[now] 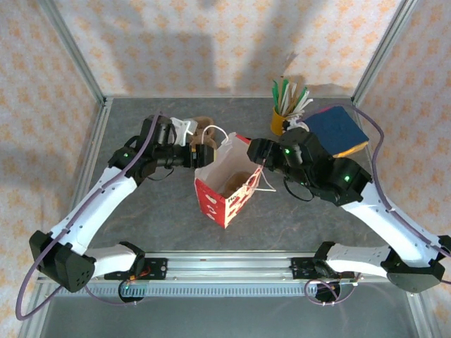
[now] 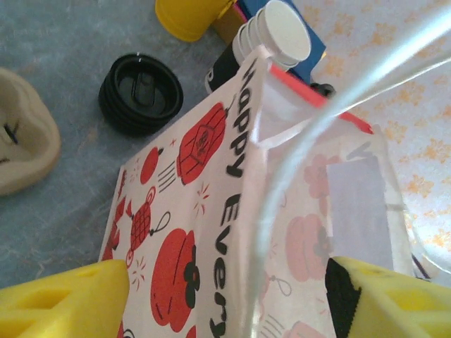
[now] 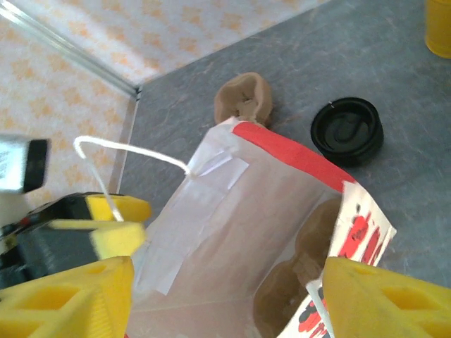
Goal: Pack the takeout coffee
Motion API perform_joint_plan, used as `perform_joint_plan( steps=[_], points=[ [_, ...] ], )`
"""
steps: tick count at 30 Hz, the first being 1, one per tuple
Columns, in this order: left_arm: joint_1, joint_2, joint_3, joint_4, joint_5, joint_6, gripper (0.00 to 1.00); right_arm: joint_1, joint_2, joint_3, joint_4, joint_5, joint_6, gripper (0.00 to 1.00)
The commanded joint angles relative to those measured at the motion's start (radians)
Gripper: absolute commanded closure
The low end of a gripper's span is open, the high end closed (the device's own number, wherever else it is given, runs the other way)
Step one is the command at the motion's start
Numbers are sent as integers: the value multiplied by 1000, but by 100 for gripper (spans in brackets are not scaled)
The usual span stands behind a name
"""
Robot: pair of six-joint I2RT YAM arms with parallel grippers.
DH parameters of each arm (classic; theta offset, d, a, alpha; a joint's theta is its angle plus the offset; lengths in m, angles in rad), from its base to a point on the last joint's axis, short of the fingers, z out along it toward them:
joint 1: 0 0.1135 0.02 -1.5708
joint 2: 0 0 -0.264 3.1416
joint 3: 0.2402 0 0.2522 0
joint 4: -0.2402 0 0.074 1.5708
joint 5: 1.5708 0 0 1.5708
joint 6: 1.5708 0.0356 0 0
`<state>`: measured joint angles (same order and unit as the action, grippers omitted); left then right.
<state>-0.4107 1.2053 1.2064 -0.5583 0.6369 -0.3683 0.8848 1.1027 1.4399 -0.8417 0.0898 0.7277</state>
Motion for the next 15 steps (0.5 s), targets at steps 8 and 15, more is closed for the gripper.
perform_joint_plan(
  steps=[8,15],
  points=[
    [69,-133,72,63,-95,112,15,-50,-4,-95,-75,90,184,32],
    [91,-183,37,110,-91,127,13,-123,125,-53,-119,-12,131,40]
  ],
)
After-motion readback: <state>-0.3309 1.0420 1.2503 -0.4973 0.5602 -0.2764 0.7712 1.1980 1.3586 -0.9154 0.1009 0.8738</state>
